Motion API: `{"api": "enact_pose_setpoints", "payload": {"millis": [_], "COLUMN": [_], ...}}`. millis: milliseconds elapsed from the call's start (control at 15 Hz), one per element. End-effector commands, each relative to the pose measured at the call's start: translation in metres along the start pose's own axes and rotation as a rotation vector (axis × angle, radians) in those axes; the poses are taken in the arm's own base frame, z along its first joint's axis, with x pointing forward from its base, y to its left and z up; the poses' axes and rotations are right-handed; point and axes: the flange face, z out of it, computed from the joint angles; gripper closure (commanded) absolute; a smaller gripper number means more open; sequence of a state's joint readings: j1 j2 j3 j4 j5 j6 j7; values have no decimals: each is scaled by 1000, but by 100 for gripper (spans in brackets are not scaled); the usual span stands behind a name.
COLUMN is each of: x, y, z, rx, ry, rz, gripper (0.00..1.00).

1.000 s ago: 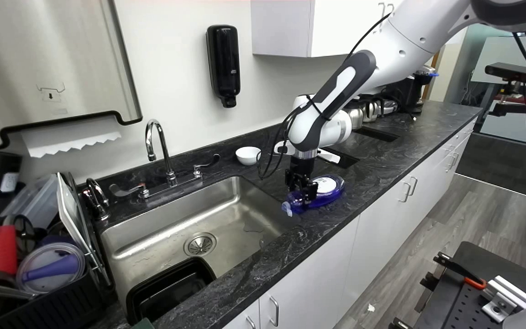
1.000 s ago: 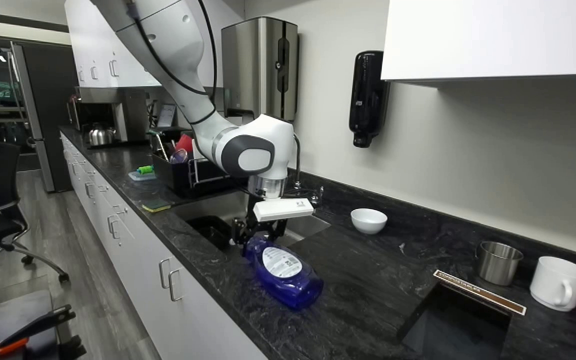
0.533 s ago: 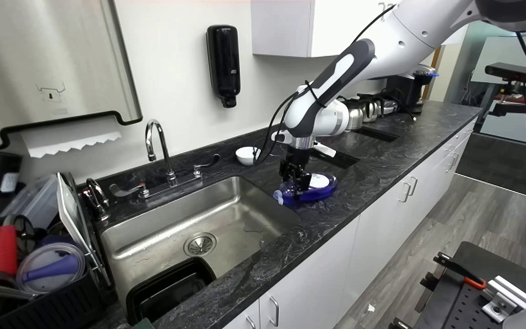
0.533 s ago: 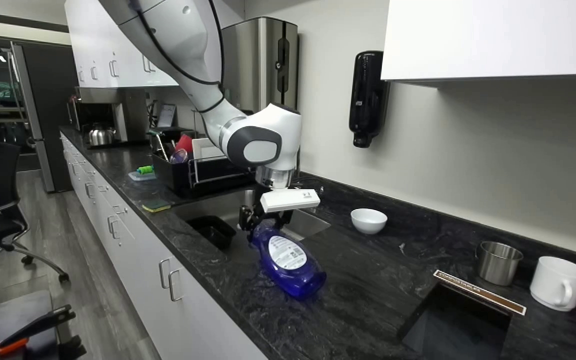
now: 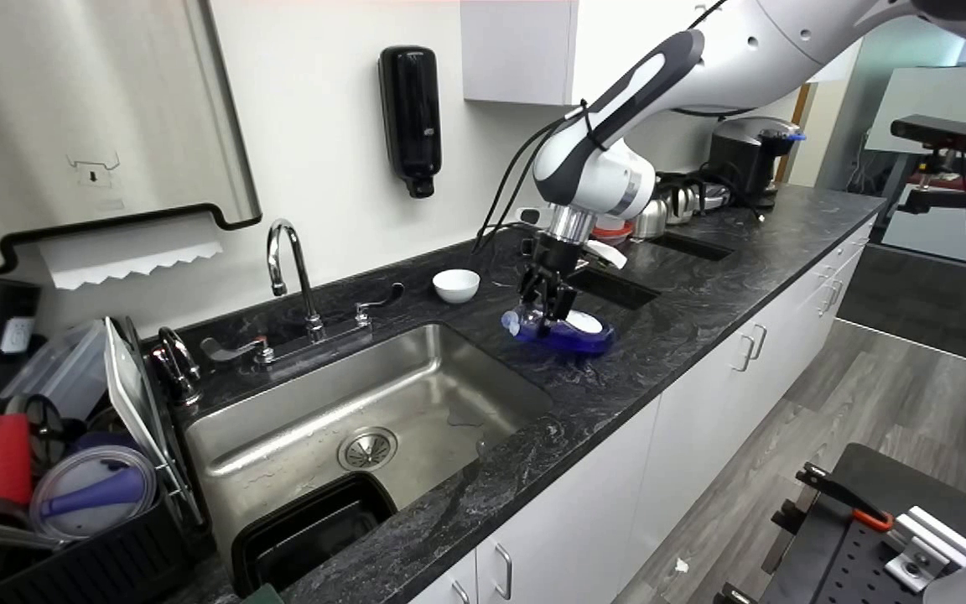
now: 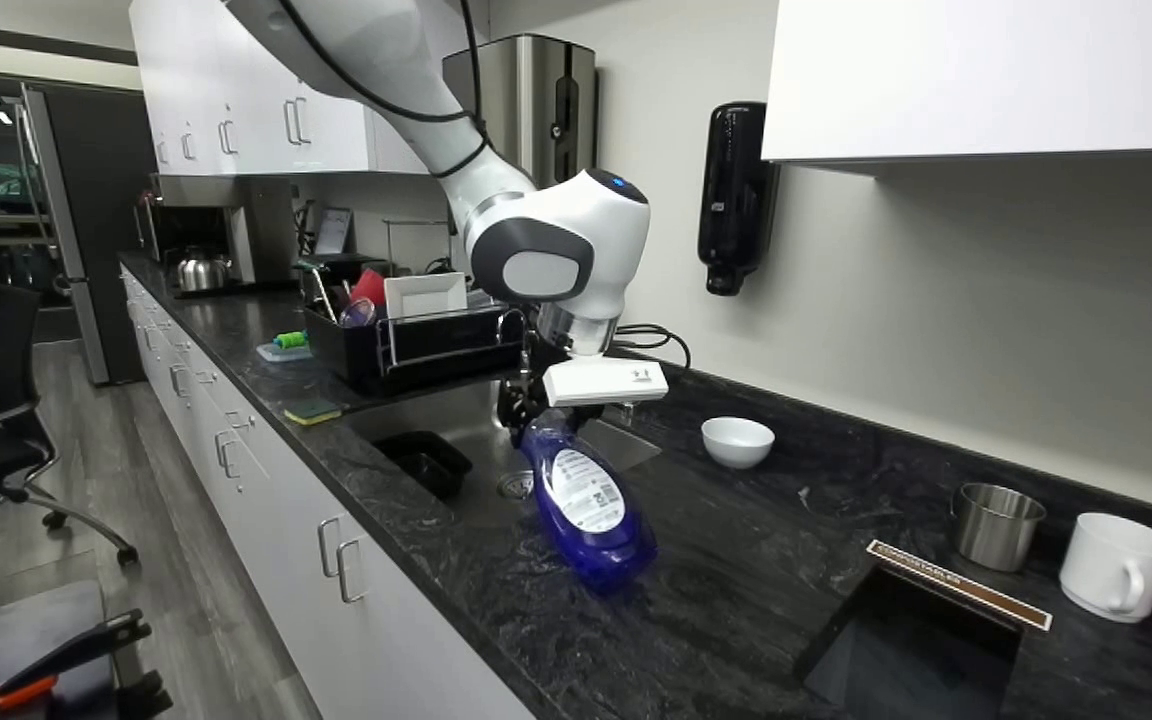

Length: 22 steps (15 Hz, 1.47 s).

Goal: Pick up the dish soap bottle

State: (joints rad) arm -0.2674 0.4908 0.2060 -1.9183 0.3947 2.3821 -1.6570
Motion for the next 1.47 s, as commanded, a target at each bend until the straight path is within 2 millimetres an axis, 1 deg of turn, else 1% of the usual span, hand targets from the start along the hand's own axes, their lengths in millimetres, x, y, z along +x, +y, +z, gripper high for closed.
{"api": "enact_pose_setpoints", "payload": {"millis": [0,333,867,1400], "x": [-4,-22,-59,-114], "y": [-1,1,3,1], "z": [-24,-50,-79,-101], "rx": [5,9,37,93], "ry": [87,207,367,537], "rz": [2,38,78,109], "gripper": [48,48,48,48]}}
